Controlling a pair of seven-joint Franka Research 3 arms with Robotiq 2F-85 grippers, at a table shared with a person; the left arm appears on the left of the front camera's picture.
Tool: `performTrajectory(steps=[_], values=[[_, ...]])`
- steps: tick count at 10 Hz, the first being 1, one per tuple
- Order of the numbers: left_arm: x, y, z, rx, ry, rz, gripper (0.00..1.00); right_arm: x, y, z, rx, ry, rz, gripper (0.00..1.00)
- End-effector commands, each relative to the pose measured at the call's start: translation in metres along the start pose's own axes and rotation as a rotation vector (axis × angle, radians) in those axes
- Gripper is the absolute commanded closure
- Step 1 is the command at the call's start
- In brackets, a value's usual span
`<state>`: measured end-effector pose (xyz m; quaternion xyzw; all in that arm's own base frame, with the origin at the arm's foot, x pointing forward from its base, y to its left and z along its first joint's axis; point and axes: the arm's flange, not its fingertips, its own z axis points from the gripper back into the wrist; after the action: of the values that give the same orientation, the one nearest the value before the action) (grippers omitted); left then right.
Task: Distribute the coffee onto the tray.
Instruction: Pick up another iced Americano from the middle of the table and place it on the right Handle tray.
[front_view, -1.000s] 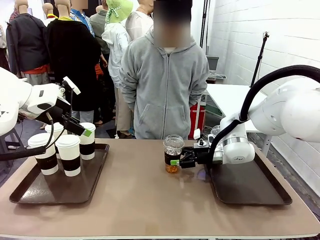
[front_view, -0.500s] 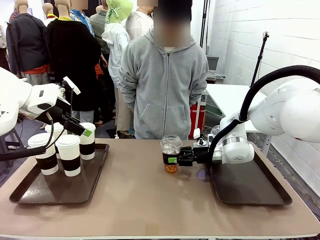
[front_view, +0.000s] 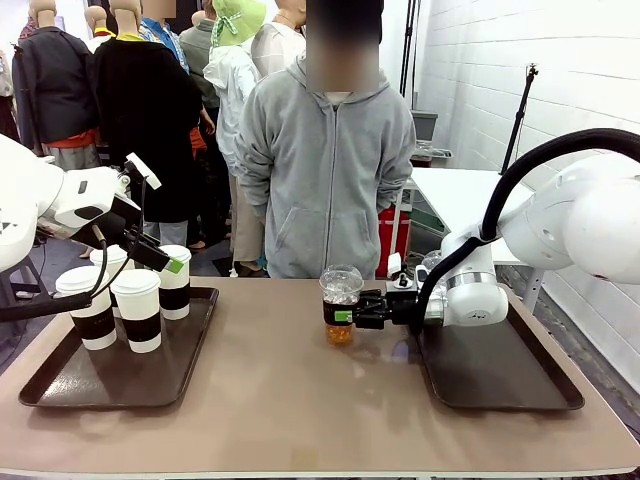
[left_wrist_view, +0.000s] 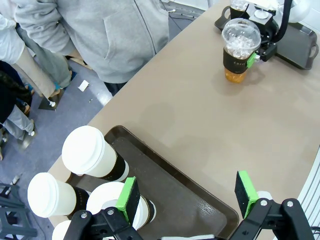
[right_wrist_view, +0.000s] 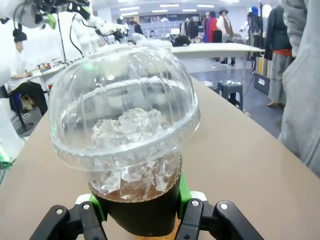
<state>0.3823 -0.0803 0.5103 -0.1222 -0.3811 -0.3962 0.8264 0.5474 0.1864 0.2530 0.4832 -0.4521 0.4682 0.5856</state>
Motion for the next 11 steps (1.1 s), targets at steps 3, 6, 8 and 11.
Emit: performTrajectory(steps=[3,6,8,11], values=[[-0.001,0.003,-0.002,-0.006,-0.005,-0.003,0.0,0.044,0.041,0.055,0.033,0.016,0.017,0.38],[-0.001,0.003,-0.002,-0.006,-0.005,-0.003,0.0,0.057,0.061,0.11,0.019,0.029,0.058,0.38],[-0.001,0.003,-0.002,-0.006,-0.005,-0.003,0.0,0.057,0.074,0.153,0.008,0.009,0.079,0.38],[-0.001,0.003,-0.002,-0.006,-0.005,-0.003,0.0,0.045,0.081,0.2,0.018,0.051,0.132,0.38]])
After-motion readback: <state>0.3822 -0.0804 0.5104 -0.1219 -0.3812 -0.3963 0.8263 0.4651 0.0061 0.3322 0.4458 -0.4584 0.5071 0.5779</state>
